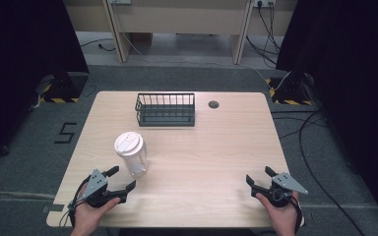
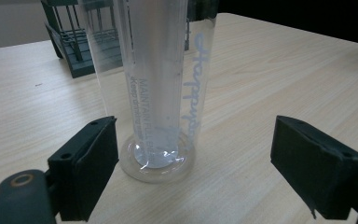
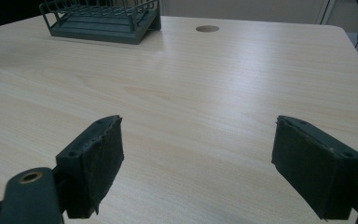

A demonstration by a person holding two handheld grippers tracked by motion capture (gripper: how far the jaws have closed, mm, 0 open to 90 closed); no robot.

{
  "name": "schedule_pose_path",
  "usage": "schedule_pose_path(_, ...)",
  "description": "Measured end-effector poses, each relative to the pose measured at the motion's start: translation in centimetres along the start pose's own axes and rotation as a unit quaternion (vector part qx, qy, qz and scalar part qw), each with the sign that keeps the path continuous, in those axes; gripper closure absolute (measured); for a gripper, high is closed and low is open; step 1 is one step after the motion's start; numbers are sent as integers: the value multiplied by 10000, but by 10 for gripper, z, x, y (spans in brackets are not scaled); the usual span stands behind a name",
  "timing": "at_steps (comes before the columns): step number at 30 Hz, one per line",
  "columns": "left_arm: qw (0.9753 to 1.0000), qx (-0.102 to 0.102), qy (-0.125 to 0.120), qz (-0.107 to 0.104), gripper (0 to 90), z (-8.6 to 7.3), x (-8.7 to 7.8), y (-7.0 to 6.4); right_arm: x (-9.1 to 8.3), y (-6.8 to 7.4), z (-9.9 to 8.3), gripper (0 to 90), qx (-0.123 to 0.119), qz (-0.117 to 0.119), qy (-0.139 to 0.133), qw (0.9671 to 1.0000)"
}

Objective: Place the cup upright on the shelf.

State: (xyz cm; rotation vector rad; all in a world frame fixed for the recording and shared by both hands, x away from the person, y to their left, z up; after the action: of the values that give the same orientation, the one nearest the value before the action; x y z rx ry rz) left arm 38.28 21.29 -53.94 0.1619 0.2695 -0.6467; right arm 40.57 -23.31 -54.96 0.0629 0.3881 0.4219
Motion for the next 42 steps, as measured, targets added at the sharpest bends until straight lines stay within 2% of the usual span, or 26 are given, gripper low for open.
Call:
schedule_pose_path(11, 10000, -77, 34, 49, 143, 0, 7, 10, 0, 0, 0, 171, -16, -15, 4, 10000)
schedule_pose_path(13, 9999, -123, 54, 68, 144, 0, 11, 14, 0, 0, 0, 171, -10, -13, 7, 10000)
schedule_pose_path(20, 9999, -90, 102, 50, 144, 2, 21, 16, 1, 0, 0, 171, -27, -11, 12, 10000)
schedule_pose_path(22, 9998, -160, 124, 49, 144, 3, 27, 17, 1, 0, 0, 171, -27, -15, 3, 10000)
schedule_pose_path(36, 9998, -60, 161, 130, 141, 8, 46, 22, 1, 0, 0, 171, -26, -5, 14, 10000)
schedule_pose_path(42, 9998, -11, 95, 147, 142, 13, 56, 26, 1, 0, 0, 171, -22, -2, 16, 10000)
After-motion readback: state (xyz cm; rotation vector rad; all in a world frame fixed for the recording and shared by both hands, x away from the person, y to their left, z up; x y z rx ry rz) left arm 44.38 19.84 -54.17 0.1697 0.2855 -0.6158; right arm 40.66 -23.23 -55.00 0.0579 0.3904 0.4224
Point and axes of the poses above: each handheld gripper's, and its own axes: x roughly forward along the jaws, z roughly out of its top, y roughly to its left, the point moved 10 cm from there along x, roughly forward along the jaws, and after that the axes turned 6 degrees about x, right-handed, at the moved point
